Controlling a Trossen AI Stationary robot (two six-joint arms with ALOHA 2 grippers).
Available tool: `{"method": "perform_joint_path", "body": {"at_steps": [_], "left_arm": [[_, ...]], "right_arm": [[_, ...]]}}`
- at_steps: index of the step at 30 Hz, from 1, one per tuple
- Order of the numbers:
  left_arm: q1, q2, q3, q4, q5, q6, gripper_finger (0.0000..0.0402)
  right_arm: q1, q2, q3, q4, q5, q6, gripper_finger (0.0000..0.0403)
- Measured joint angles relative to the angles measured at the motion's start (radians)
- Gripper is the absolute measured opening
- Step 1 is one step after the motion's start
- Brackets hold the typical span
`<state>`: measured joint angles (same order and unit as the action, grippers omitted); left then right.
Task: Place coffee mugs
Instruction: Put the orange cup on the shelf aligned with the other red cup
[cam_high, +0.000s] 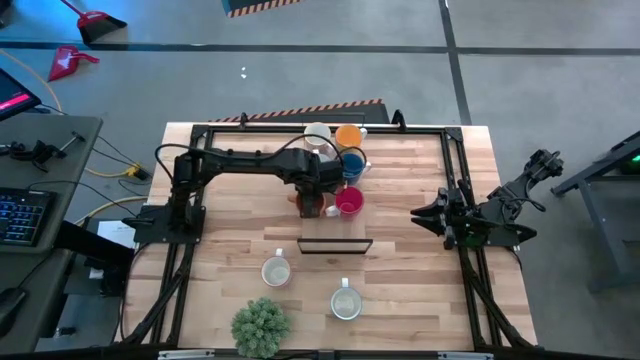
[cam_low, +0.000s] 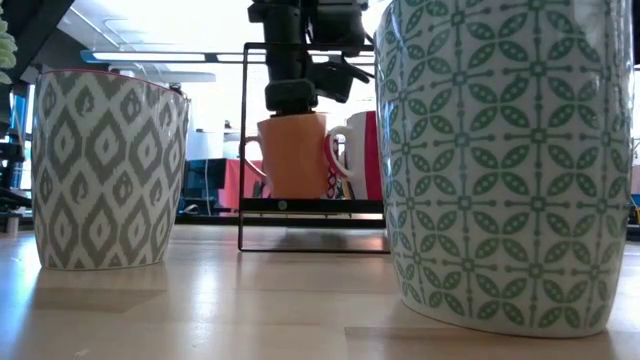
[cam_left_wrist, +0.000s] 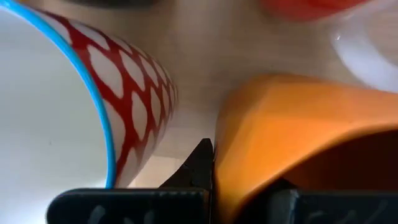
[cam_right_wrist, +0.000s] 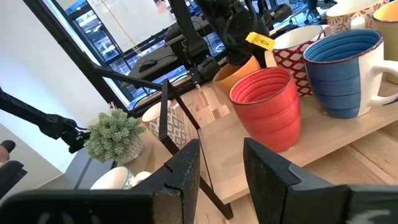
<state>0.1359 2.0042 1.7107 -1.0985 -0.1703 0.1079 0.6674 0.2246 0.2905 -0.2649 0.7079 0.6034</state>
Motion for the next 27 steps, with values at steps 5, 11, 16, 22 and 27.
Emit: {"method": "perform_joint_path", "body": {"at_steps": [5,11,16,22,27], "left_arm": [[0.002,0.0,0.0,-0.002,-0.013,0.018,0.0005],[0.003,0.0,0.0,0.001,-0.021,0.02,0.0028],[0.003,0.0,0.0,0.017,-0.023,0.03,0.0028],[0.003,0.0,0.0,0.057,-0.029,0.035,0.0028],[0.003,0.0,0.0,0.055,-0.034,0.035,0.0044]], "right_arm": [[0.0,0.0,0.0,0.002,-0.004,0.002,0.0106],[0.0,0.0,0.0,0.003,-0.005,0.0,0.0106],[0.0,0.0,0.0,0.003,-0.006,0.0,0.0106],[0.0,0.0,0.0,0.005,-0.032,0.002,0.0106],[0.0,0.0,0.0,0.008,-0.033,0.002,0.0106]]}}
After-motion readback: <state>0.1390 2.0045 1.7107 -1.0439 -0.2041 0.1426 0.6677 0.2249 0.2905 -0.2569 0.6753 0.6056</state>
